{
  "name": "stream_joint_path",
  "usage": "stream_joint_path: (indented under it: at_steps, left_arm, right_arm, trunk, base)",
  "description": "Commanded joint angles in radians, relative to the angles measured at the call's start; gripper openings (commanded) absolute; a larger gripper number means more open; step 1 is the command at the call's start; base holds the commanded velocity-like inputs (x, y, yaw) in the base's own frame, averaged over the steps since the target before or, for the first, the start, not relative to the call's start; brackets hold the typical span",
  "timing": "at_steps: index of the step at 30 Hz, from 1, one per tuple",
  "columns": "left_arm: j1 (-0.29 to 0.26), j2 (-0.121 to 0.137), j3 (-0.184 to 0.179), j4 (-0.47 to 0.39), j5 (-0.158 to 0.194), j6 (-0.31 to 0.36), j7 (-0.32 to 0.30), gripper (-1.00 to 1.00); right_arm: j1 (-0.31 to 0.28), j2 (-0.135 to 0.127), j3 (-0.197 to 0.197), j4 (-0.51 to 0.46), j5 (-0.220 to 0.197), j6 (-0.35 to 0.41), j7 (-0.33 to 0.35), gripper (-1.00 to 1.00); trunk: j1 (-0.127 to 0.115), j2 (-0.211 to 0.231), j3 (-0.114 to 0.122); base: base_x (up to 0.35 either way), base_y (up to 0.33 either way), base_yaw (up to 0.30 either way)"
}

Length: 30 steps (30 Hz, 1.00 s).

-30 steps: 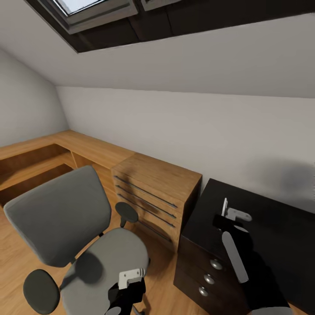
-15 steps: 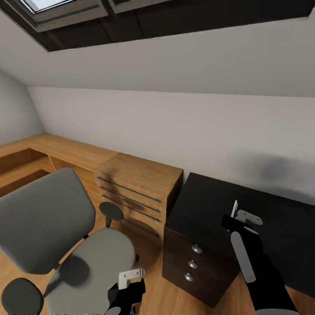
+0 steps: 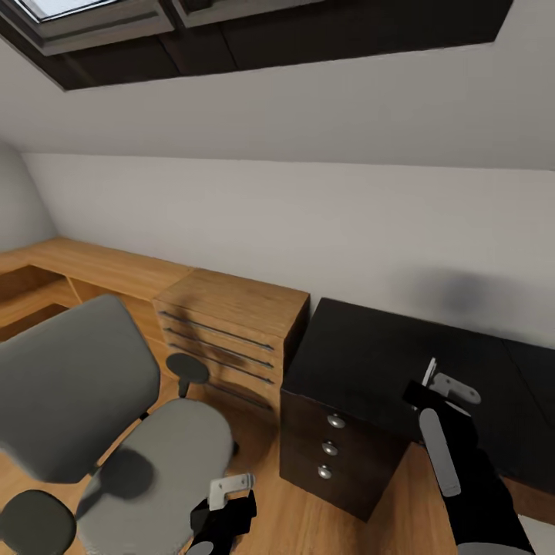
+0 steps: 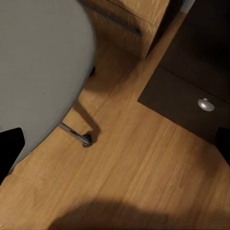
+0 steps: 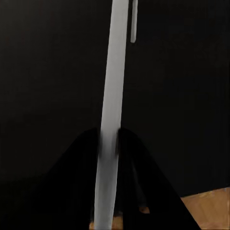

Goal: In the bedroom, organize the workspace by keeping the computer under the desk, ensuring the monitor is on the desk, placing the keyboard on the desk next to the monitor, placing the mouse on the desk next to the keyboard, moving the folder from the swivel chair onto the desk next to the mouse, stacking the notebook on top of the folder with the pen on top of the notebook, and positioning the swivel chair next to the desk.

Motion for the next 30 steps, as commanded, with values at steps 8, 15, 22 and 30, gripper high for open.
stream_joint_path:
  at_steps: [8,15,22,30]
  left_arm:
    - [-0.001,0.001,-0.004,-0.002,0.004,0.005,0.007,1.0]
    - [-0.001,0.0,-0.006,-0.002,0.004,0.005,0.007,1.0]
    - [-0.001,0.0,-0.008,-0.002,0.004,0.005,0.007,1.0]
    - [-0.001,0.0,-0.011,-0.002,0.004,0.005,0.007,1.0]
  right_arm:
    - [-0.001,0.0,-0.15,-0.021,-0.013,-0.001,-0.006,-1.0]
    - [-0.001,-0.002,-0.159,-0.028,-0.012,-0.003,-0.006,-1.0]
    - [-0.001,-0.005,-0.193,-0.028,-0.012,-0.002,-0.005,-1.0]
    - [-0.001,-0.008,-0.226,-0.027,-0.012,-0.003,-0.003,-1.0]
  trunk:
    - [0.0,-0.001,-0.004]
    - [0.0,-0.001,-0.004]
    - [0.0,-0.001,-0.004]
    - [0.0,-0.001,-0.004]
  base:
    - [-0.075,0.07,-0.163]
    - [-0.001,0.001,-0.026]
    - [0.0,0.0,-0.215]
    - [0.0,0.0,-0.263]
